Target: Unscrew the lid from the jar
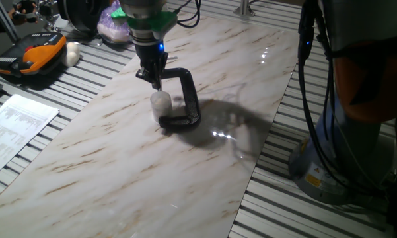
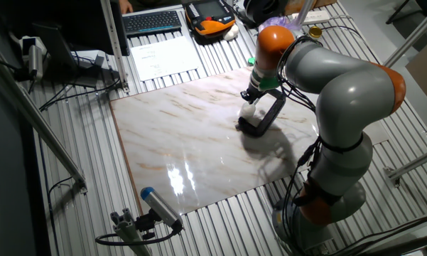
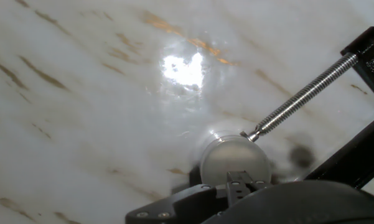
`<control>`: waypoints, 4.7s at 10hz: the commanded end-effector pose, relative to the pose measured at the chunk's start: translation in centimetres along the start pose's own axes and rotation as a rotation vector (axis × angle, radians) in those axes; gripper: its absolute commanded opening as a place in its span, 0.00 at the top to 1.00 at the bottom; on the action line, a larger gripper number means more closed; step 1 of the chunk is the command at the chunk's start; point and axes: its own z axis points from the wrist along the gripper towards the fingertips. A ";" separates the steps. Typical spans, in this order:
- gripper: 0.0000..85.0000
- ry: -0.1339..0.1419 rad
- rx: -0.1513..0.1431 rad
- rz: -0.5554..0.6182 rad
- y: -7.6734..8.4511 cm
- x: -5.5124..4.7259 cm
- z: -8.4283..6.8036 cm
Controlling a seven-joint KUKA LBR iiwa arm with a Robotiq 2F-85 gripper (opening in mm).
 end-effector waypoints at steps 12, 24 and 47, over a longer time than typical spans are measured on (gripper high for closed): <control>1.00 -0.002 0.006 0.006 -0.8 -0.6 1.2; 1.00 0.087 0.009 0.024 -0.8 -0.6 1.2; 1.00 0.007 0.006 -0.021 -0.5 0.1 3.0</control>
